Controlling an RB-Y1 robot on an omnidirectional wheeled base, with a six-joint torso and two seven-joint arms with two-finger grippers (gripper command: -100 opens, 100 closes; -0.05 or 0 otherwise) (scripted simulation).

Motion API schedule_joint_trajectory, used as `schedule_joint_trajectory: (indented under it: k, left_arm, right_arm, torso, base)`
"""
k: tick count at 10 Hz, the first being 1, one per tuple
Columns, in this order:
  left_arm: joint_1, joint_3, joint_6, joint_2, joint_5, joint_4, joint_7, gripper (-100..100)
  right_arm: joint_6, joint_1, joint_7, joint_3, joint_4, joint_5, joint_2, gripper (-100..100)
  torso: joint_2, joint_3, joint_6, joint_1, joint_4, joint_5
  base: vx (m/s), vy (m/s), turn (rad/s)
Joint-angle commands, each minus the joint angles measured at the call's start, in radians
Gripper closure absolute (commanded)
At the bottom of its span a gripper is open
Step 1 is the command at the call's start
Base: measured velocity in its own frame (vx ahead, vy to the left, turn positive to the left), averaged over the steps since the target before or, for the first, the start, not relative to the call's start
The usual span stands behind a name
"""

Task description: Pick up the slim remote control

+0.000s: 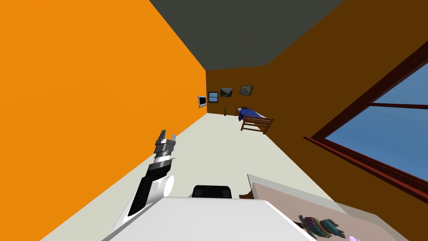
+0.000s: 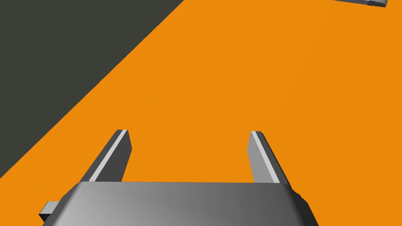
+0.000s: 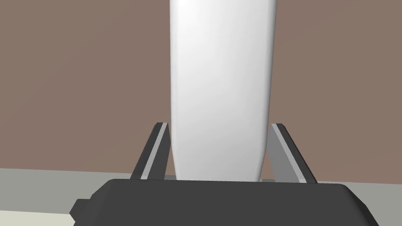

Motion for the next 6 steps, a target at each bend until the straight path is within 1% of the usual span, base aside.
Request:
schedule_joint_trajectory:
  k: [1, 3, 4, 5, 6]
  left_arm:
    - [0.0, 0.0, 0.0, 0.0, 0.0, 0.0, 0.0, 0]
    - [0.0, 0.0, 0.0, 0.0, 0.0, 0.0, 0.0, 0]
    - [0.0, 0.0, 0.0, 0.0, 0.0, 0.0, 0.0, 0]
    - [0.0, 0.0, 0.0, 0.0, 0.0, 0.0, 0.0, 0]
    - [0.0, 0.0, 0.0, 0.0, 0.0, 0.0, 0.0, 0]
  right_arm:
    - [-0.007, 0.017, 0.001, -0.002, -0.028, 0.008, -0.021, 100]
    - [-0.03, 0.038, 0.024, -0.015, -0.06, 0.013, -0.053, 100]
    - [-0.047, 0.053, 0.04, -0.024, -0.084, 0.017, -0.078, 100]
    - [-0.034, 0.047, 0.022, -0.016, -0.075, 0.017, -0.066, 100]
    - [-0.036, 0.048, 0.024, -0.017, -0.077, 0.018, -0.068, 0]
  torso:
    - [0.0, 0.0, 0.0, 0.0, 0.0, 0.0]
    - [-0.006, -0.003, 0.002, 0.003, -0.001, 0.001]
    - [-0.008, -0.004, 0.001, 0.003, -0.001, 0.001]
    - [-0.009, -0.005, 0.001, 0.003, -0.002, 0.001]
    - [-0.006, -0.004, 0.0, 0.002, -0.001, 0.0]
  base:
    - [0.06, 0.004, -0.246]
    - [0.129, 0.039, -0.256]
    - [0.155, 0.031, -0.284]
    - [0.071, 0.019, -0.061]
    - [0.012, 0.005, 0.013]
